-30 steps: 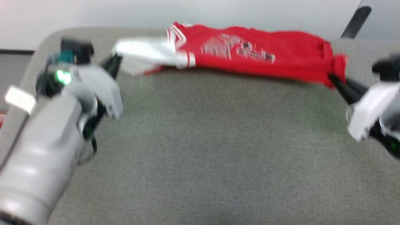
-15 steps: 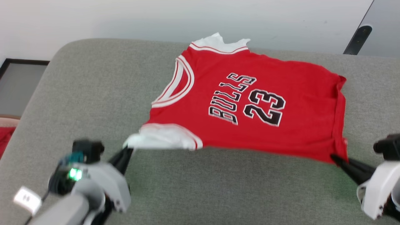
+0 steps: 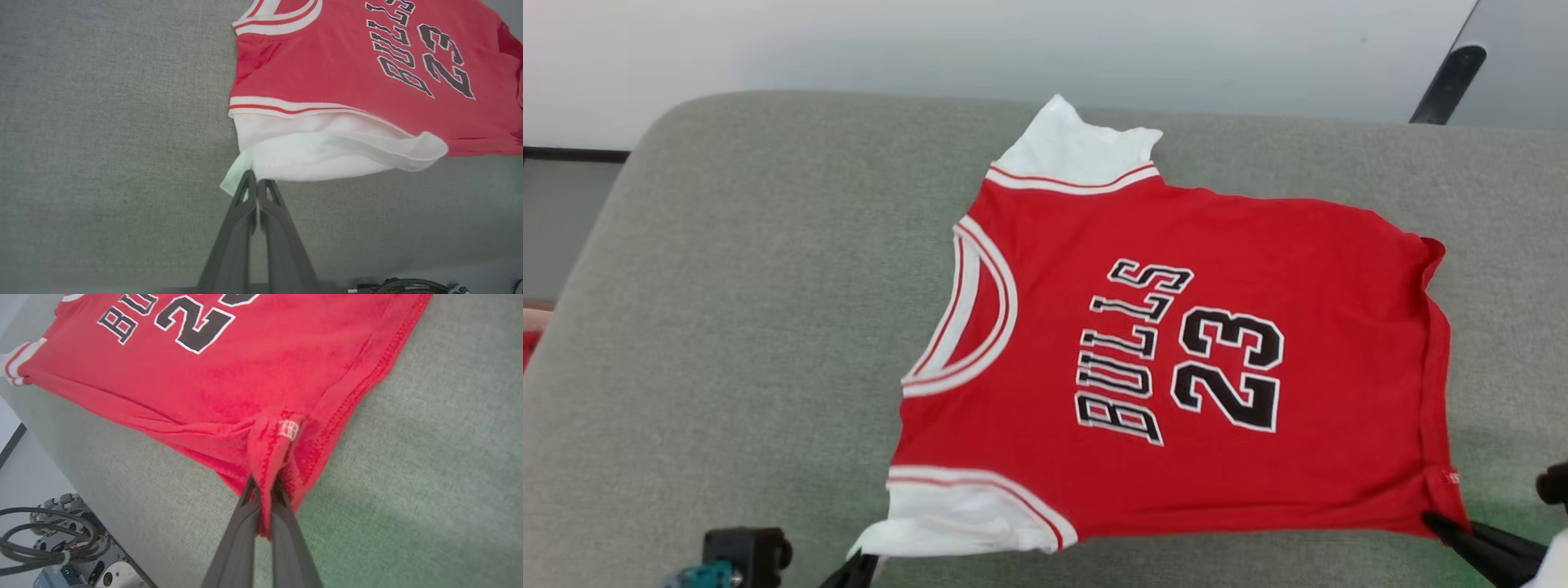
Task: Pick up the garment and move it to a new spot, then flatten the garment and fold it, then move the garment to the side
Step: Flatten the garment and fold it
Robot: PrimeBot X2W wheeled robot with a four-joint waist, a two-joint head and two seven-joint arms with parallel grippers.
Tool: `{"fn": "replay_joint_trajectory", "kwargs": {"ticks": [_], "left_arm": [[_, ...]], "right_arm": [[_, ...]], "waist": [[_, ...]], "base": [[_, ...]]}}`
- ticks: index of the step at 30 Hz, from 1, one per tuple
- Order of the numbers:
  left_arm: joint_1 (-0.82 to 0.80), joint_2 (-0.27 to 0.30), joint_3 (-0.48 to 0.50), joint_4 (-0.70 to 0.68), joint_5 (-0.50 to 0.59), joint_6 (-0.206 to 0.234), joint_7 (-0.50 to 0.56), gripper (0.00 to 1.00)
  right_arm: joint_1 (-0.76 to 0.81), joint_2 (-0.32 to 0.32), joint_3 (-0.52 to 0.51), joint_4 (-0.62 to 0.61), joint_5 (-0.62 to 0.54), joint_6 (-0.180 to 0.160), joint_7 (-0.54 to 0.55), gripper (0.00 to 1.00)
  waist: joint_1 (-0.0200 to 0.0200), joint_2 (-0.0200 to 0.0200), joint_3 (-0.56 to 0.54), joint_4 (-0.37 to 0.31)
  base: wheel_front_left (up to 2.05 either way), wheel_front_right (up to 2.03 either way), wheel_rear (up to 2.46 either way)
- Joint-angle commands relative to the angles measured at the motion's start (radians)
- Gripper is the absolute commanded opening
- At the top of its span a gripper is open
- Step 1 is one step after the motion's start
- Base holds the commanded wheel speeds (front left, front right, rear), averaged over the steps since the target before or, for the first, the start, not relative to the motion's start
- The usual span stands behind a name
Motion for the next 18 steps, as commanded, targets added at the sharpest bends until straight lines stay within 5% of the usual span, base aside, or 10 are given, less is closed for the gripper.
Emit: {"fn": "replay_joint_trajectory", "kwargs": {"ticks": [1, 9, 13, 18], "left_arm": [[0.002, 0.011, 0.010, -0.006, 0.001, 0.011, -0.006, 0.00], [-0.086, 0.135, 0.059, -0.100, 0.068, 0.063, 0.036, 0.00], [-0.221, 0.171, 0.059, -0.075, 0.116, 0.015, 0.112, 0.00], [-0.415, 0.137, 0.023, 0.034, 0.166, -0.097, 0.231, 0.00]], "right_arm": [[0.010, -0.009, -0.010, 0.001, 0.007, -0.001, 0.003, 0.00], [0.027, 0.006, -0.130, -0.028, 0.051, -0.002, 0.083, 0.00], [-0.017, 0.050, -0.186, -0.008, 0.024, -0.002, 0.146, 0.00], [-0.101, 0.128, -0.240, 0.036, -0.044, -0.002, 0.231, 0.00]], "waist": [[-0.0001, -0.0001, 0.008, -0.008], [-0.0001, -0.0001, 0.036, -0.053], [-0.0001, -0.0001, 0.050, -0.078], [-0.0001, -0.0001, 0.080, -0.103]], "base": [[0.00, 0.00, 0.00], [0.00, 0.00, 0.00], [0.00, 0.00, 0.00], [0.00, 0.00, 0.00]]}}
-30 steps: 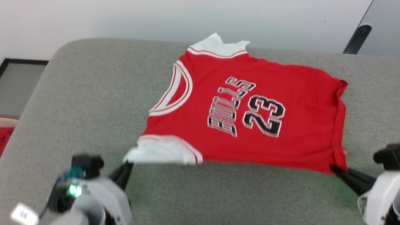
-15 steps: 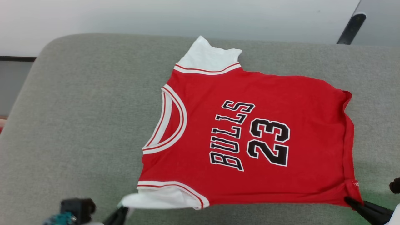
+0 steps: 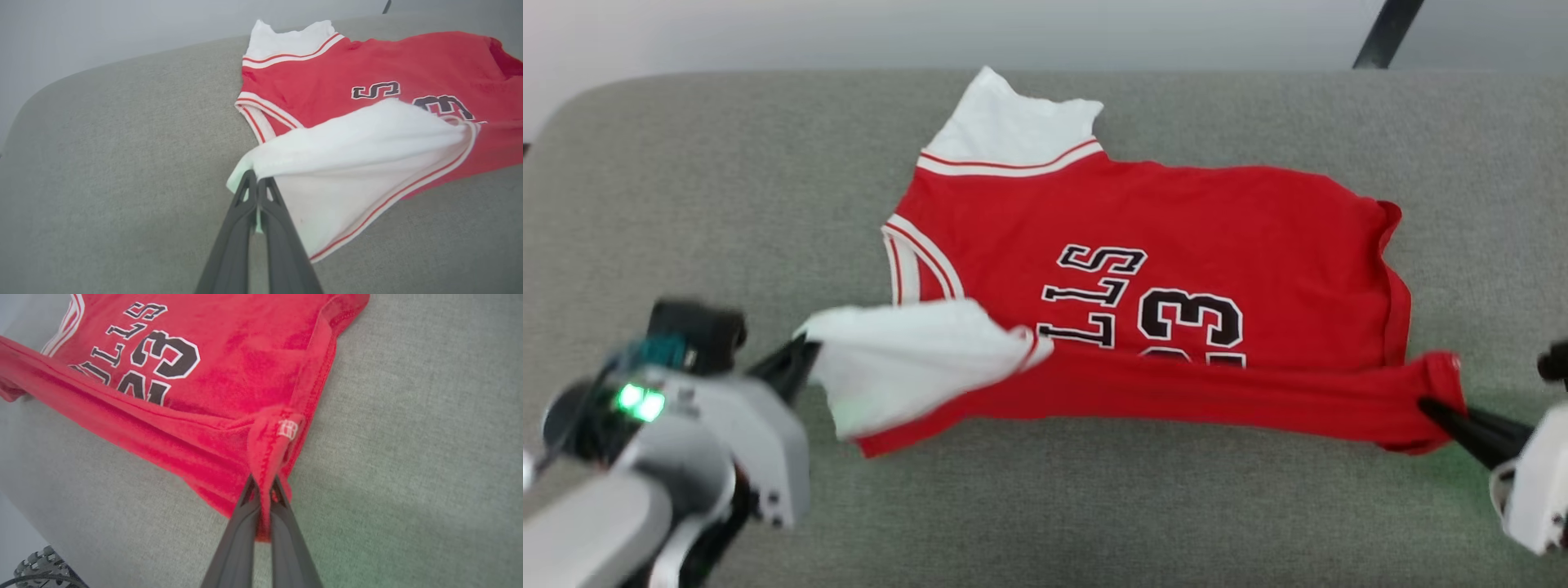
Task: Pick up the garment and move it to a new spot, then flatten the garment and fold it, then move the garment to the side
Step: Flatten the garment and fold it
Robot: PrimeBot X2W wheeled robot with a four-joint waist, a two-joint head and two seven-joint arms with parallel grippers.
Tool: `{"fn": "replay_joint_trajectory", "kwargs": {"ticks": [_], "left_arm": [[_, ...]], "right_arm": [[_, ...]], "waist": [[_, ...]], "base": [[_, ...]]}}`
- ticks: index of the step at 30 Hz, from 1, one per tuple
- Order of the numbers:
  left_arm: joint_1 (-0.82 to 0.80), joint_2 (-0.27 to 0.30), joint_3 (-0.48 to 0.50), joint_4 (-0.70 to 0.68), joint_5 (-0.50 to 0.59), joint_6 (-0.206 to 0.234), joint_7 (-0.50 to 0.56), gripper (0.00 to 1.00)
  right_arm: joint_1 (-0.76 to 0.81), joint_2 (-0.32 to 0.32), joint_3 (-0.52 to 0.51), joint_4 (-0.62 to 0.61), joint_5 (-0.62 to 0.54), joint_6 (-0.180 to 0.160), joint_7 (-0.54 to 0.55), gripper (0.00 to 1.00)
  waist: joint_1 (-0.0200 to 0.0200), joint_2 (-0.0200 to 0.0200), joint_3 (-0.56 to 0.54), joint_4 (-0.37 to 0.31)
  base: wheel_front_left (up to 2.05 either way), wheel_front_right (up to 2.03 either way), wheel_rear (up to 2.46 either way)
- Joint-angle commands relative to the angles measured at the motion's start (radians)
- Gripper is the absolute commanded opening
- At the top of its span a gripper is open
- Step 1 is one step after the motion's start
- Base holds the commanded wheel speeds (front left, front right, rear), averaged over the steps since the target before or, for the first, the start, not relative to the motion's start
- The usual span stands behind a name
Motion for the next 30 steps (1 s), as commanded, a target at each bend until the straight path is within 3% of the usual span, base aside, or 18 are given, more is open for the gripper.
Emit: {"fn": "replay_joint_trajectory", "kwargs": {"ticks": [1, 6, 11, 17, 23, 24, 25, 26, 28, 30], "left_arm": [[-0.026, -0.003, -0.001, 0.022, 0.011, -0.011, 0.012, 0.00], [-0.175, -0.076, -0.056, 0.192, 0.032, -0.131, 0.117, 0.00], [-0.268, -0.145, -0.112, 0.351, 0.038, -0.221, 0.207, 0.00], [-0.324, -0.214, -0.138, 0.477, 0.021, -0.270, 0.255, 0.00], [-0.343, -0.255, -0.136, 0.548, -0.026, -0.281, 0.311, 0.04], [-0.345, -0.258, -0.137, 0.556, -0.031, -0.279, 0.323, 0.07], [-0.349, -0.259, -0.135, 0.560, -0.039, -0.276, 0.331, 0.20], [-0.354, -0.263, -0.128, 0.561, -0.045, -0.273, 0.331, 0.42], [-0.355, -0.268, -0.124, 0.566, -0.055, -0.271, 0.337, 1.00], [-0.358, -0.266, -0.121, 0.567, -0.061, -0.266, 0.345, 1.00]], "right_arm": [[-0.012, 0.005, -0.014, 0.013, -0.010, -0.002, 0.009, 0.00], [-0.090, 0.073, -0.046, 0.060, -0.073, -0.002, 0.088, 0.00], [-0.145, 0.122, -0.050, 0.091, -0.117, -0.002, 0.147, 0.00], [-0.191, 0.158, -0.029, 0.129, -0.150, -0.002, 0.199, 0.00], [-0.218, 0.174, -0.012, 0.148, -0.149, -0.002, 0.238, 0.00], [-0.222, 0.175, -0.011, 0.151, -0.149, -0.002, 0.244, 0.00], [-0.224, 0.176, -0.010, 0.153, -0.149, -0.002, 0.247, 0.00], [-0.225, 0.176, -0.010, 0.154, -0.147, -0.002, 0.252, 0.00], [-0.230, 0.179, -0.011, 0.158, -0.143, -0.002, 0.260, 0.00], [-0.235, 0.177, -0.008, 0.162, -0.146, -0.002, 0.266, 0.00]], "waist": [[0.0000, -0.0001, 0.020, -0.015], [0.0000, -0.0001, 0.054, -0.020], [0.0000, -0.0001, 0.084, -0.023], [0.0000, -0.0001, 0.100, -0.021], [0.0000, -0.0001, 0.100, -0.012], [0.0000, -0.0001, 0.098, -0.010], [0.0000, -0.0001, 0.096, -0.008], [0.0000, -0.0001, 0.093, -0.006], [0.0000, -0.0001, 0.087, -0.002], [0.0000, -0.0001, 0.078, 0.002]], "base": [[0.00, 0.00, 0.00], [0.00, 0.00, 0.00], [0.00, 0.00, 0.00], [0.00, 0.00, 0.00], [0.00, 0.00, 0.00], [0.00, 0.00, 0.00], [0.00, 0.00, 0.00], [0.00, 0.00, 0.00], [0.00, 0.00, 0.00], [0.00, 0.00, 0.00]]}}
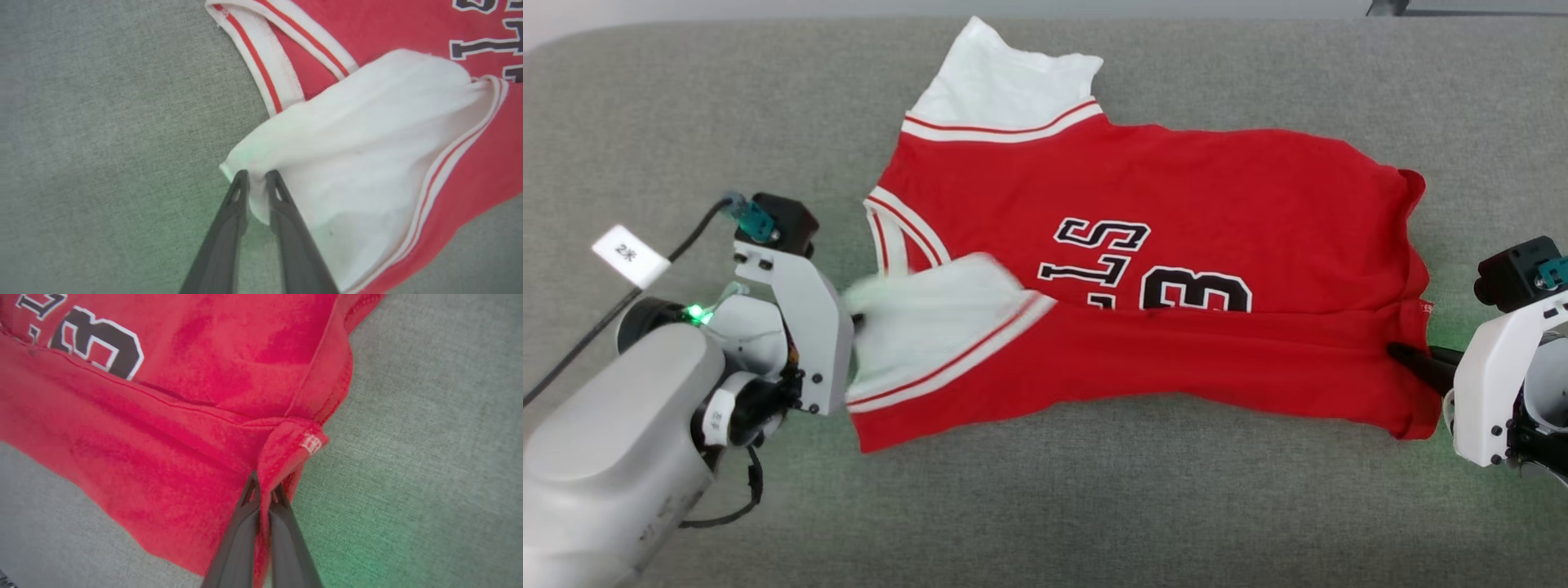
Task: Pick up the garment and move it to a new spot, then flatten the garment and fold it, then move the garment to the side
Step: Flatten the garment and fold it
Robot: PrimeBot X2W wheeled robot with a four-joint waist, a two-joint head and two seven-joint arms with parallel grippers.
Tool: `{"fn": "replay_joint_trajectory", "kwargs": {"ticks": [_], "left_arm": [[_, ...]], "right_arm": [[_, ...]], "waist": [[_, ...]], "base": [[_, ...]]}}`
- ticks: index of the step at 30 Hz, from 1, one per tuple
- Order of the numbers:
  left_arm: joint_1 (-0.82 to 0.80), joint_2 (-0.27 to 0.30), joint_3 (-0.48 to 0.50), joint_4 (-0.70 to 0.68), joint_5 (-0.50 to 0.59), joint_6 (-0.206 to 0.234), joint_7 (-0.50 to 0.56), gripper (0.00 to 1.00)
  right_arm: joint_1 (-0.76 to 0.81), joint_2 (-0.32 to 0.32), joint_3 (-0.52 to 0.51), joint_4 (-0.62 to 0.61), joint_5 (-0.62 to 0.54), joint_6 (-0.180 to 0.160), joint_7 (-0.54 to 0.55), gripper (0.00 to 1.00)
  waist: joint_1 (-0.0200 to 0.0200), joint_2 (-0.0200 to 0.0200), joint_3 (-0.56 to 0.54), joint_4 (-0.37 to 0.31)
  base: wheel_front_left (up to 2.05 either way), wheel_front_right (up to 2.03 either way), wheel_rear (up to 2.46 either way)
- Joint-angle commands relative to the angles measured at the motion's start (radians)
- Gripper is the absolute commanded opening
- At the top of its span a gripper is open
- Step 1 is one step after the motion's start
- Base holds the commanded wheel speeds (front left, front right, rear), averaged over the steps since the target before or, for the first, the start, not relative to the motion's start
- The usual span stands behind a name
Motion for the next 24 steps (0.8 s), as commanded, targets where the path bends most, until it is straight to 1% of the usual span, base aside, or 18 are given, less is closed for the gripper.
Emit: {"fn": "replay_joint_trajectory", "kwargs": {"ticks": [1, 3, 4, 6, 7, 8, 11, 18, 24], "left_arm": [[-0.010, 0.003, 0.006, -0.001, -0.008, 0.006, -0.001, 1.00], [-0.013, 0.009, 0.009, -0.007, -0.004, 0.018, 0.005, 1.00], [-0.010, 0.010, 0.014, -0.013, -0.012, 0.024, 0.007, 1.00], [-0.010, 0.018, 0.017, -0.033, -0.012, 0.035, 0.012, 1.00], [-0.005, 0.018, 0.021, -0.045, -0.020, 0.041, 0.013, 1.00], [0.003, 0.022, 0.022, -0.057, -0.023, 0.048, 0.019, 1.00], [0.023, 0.034, 0.027, -0.096, -0.039, 0.071, 0.036, 1.00], [0.088, 0.062, 0.036, -0.181, -0.100, 0.150, 0.101, 1.00], [0.133, 0.095, 0.034, -0.223, -0.130, 0.208, 0.150, 1.00]], "right_arm": [[-0.010, 0.004, 0.003, 0.003, -0.004, -0.001, 0.002, 0.00], [-0.010, 0.002, 0.010, 0.006, -0.010, -0.001, 0.007, 0.00], [-0.010, 0.002, 0.011, 0.007, -0.009, -0.001, 0.008, 0.05], [-0.013, 0.000, 0.014, 0.005, -0.012, -0.001, 0.004, 0.46], [-0.013, -0.001, 0.013, 0.005, -0.013, -0.001, -0.002, 0.84], [-0.012, 0.000, 0.013, 0.007, -0.016, -0.001, -0.005, 1.00], [-0.013, 0.003, 0.008, 0.008, -0.025, -0.001, -0.024, 1.00], [0.008, 0.004, -0.016, -0.020, -0.067, -0.001, -0.085, 1.00], [0.040, 0.011, -0.074, -0.098, -0.150, -0.001, -0.223, 1.00]], "waist": [[0.0000, 0.0000, -0.009, 0.006], [0.0000, 0.0000, -0.019, 0.011], [0.0000, 0.0000, -0.024, 0.013], [0.0000, 0.0000, -0.034, 0.017], [0.0000, 0.0000, -0.039, 0.021], [0.0000, 0.0000, -0.045, 0.022], [0.0000, 0.0000, -0.064, 0.025], [0.0000, 0.0000, -0.115, 0.006], [0.0000, 0.0000, -0.152, -0.042]], "base": [[0.00, 0.00, 0.00], [0.00, 0.00, 0.00], [0.00, 0.00, 0.00], [0.00, 0.00, 0.00], [0.00, 0.00, 0.00], [0.00, 0.00, 0.00], [0.00, 0.00, 0.00], [0.00, 0.00, 0.00], [0.00, 0.00, 0.00]]}}
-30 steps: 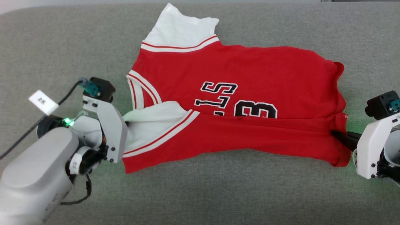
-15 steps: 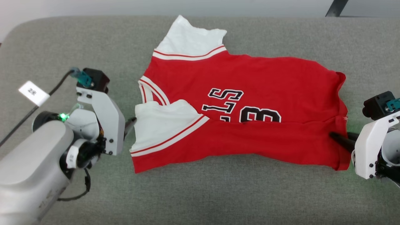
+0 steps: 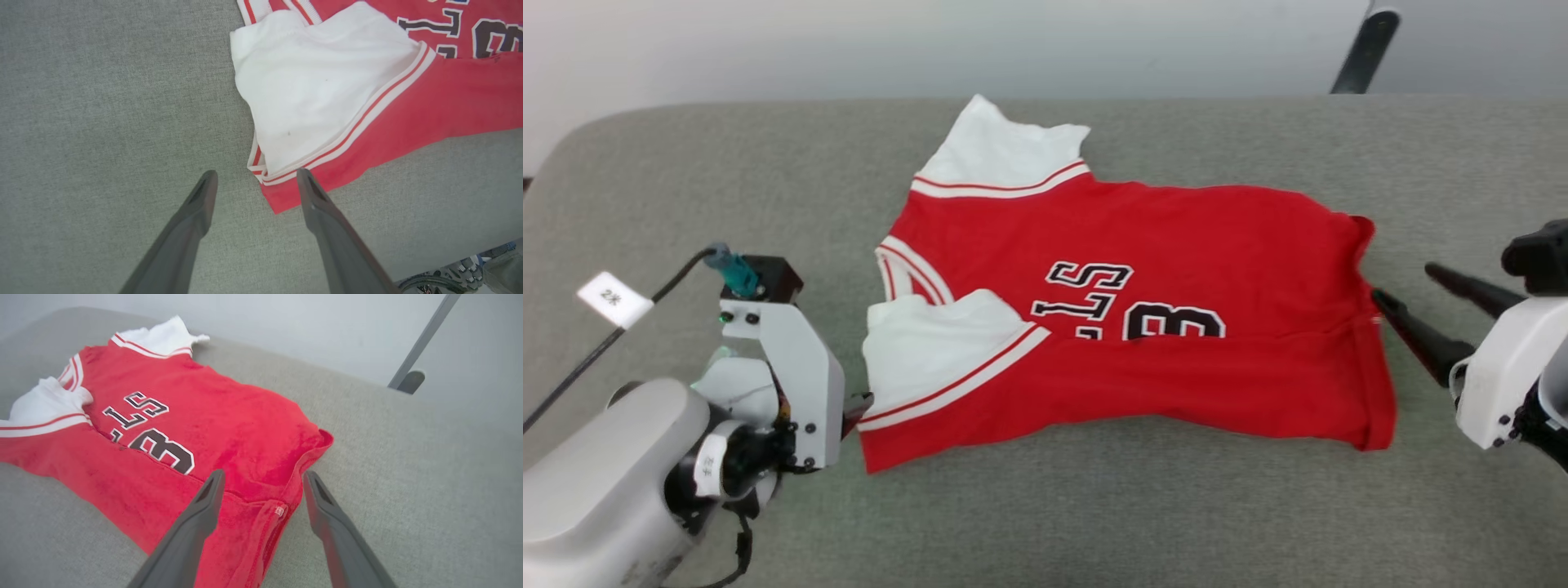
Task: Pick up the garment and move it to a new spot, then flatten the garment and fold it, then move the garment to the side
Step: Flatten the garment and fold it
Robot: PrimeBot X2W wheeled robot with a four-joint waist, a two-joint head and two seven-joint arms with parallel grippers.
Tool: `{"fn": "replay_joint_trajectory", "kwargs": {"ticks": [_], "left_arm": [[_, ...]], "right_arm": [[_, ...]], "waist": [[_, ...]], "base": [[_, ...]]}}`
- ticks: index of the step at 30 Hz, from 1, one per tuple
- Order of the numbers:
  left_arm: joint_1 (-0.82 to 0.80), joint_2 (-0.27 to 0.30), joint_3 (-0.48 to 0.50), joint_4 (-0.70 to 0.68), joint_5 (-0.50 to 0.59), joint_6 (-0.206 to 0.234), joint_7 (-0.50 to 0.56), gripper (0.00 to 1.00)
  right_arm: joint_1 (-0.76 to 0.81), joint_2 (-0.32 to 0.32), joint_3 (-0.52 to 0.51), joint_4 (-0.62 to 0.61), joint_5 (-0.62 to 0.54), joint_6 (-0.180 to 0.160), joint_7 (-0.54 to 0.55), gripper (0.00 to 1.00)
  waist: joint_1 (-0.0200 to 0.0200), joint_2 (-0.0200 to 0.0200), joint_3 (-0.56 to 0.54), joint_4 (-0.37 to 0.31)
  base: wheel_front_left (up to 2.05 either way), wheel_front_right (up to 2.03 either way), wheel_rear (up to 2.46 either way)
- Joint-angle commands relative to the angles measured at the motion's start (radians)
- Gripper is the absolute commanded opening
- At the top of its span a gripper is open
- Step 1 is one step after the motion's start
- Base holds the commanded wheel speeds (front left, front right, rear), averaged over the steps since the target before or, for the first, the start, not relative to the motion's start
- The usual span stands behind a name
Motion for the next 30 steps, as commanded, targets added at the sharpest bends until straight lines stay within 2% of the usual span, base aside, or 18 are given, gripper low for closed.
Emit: {"fn": "replay_joint_trajectory", "kwargs": {"ticks": [1, 5, 9, 16, 22, 26, 28, 29, 30], "left_arm": [[0.016, 0.010, 0.000, -0.007, -0.008, 0.009, 0.008, 1.00], [0.043, 0.029, 0.000, -0.013, -0.024, 0.027, 0.023, 1.00], [0.075, 0.045, 0.000, 0.006, -0.044, 0.031, 0.032, 1.00], [0.111, 0.053, 0.010, 0.087, -0.074, 0.005, 0.019, 1.00], [0.113, 0.028, 0.017, 0.152, -0.092, -0.028, 0.008, 1.00], [0.110, -0.014, 0.015, 0.208, -0.117, -0.044, 0.013, 1.00], [0.106, -0.037, 0.015, 0.227, -0.125, -0.053, 0.012, 0.29], [0.101, -0.044, 0.015, 0.237, -0.124, -0.054, 0.009, 0.00], [0.097, -0.050, 0.015, 0.245, -0.123, -0.054, 0.008, 0.00]], "right_arm": [[0.022, 0.011, -0.036, -0.009, -0.018, -0.001, -0.034, 1.00], [0.075, 0.051, -0.132, -0.060, -0.093, -0.001, -0.120, 1.00], [0.156, 0.104, -0.234, -0.147, -0.171, -0.001, -0.146, 1.00], [0.313, 0.226, -0.381, -0.319, -0.231, -0.001, -0.078, 1.00], [0.395, 0.290, -0.427, -0.403, -0.240, -0.001, -0.013, 1.00], [0.426, 0.316, -0.430, -0.425, -0.232, -0.001, 0.037, 1.00], [0.431, 0.320, -0.433, -0.424, -0.232, -0.001, 0.066, 1.00], [0.430, 0.323, -0.427, -0.423, -0.230, -0.001, 0.081, 1.00], [0.426, 0.329, -0.425, -0.418, -0.223, -0.001, 0.099, 1.00]], "waist": [[0.0000, 0.0000, -0.025, -0.036], [0.0000, 0.0000, -0.035, -0.079], [0.0000, 0.0000, -0.036, -0.125], [0.0000, 0.0000, -0.004, -0.186], [0.0000, 0.0000, 0.026, -0.205], [0.0000, 0.0000, 0.041, -0.207], [0.0000, 0.0000, 0.046, -0.206], [0.0000, 0.0000, 0.049, -0.205], [0.0000, 0.0000, 0.051, -0.203]], "base": [[0.00, 0.00, 0.00], [0.00, 0.00, 0.00], [0.00, 0.00, 0.00], [0.00, 0.00, 0.00], [0.00, 0.00, 0.00], [0.00, 0.00, 0.00], [0.00, 0.00, 0.00], [0.00, 0.00, 0.00], [0.00, 0.00, 0.00]]}}
